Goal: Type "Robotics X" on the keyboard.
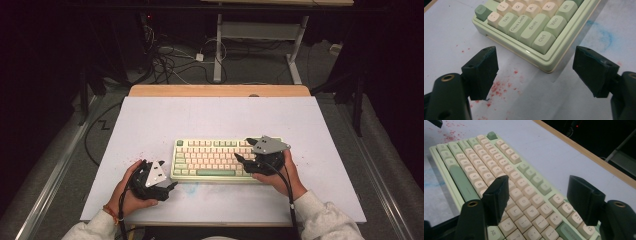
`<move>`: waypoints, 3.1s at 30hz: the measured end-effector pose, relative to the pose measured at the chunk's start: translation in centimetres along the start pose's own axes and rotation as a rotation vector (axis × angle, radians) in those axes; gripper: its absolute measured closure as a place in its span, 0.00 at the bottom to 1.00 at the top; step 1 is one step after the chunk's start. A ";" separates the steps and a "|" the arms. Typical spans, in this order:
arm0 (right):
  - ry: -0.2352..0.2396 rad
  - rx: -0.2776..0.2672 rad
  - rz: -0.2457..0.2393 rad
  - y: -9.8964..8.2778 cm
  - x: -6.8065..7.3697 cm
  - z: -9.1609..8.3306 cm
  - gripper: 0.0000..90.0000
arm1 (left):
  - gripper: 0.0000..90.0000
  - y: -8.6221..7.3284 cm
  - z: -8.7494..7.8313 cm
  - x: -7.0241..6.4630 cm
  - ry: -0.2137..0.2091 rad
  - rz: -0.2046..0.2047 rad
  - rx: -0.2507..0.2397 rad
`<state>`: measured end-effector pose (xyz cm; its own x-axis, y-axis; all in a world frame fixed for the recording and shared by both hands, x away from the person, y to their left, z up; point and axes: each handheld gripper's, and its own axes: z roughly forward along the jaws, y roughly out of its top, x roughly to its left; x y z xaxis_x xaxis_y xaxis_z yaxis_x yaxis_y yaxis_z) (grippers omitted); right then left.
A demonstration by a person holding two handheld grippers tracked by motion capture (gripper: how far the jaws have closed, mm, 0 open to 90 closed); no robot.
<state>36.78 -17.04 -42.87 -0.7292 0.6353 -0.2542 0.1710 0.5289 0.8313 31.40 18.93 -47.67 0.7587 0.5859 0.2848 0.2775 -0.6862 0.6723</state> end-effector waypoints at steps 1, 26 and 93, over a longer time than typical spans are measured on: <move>-0.009 -0.002 -0.001 0.0 0.0 -0.1 0.36 | 0.22 0.0 0.0 0.0 0.001 0.000 -0.001; -0.119 -0.044 0.006 -4.2 -0.1 -5.6 0.28 | 0.30 0.2 -1.0 0.3 0.020 -0.045 -0.062; -0.093 0.079 -0.044 -7.7 1.6 -5.7 0.29 | 0.97 12.8 7.6 0.5 -0.172 0.062 0.072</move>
<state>30.53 -23.28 -46.82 -0.6733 0.6578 -0.3376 0.1943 0.5980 0.7776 39.84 7.13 -44.13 0.8635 0.4633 0.1995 0.2638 -0.7518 0.6043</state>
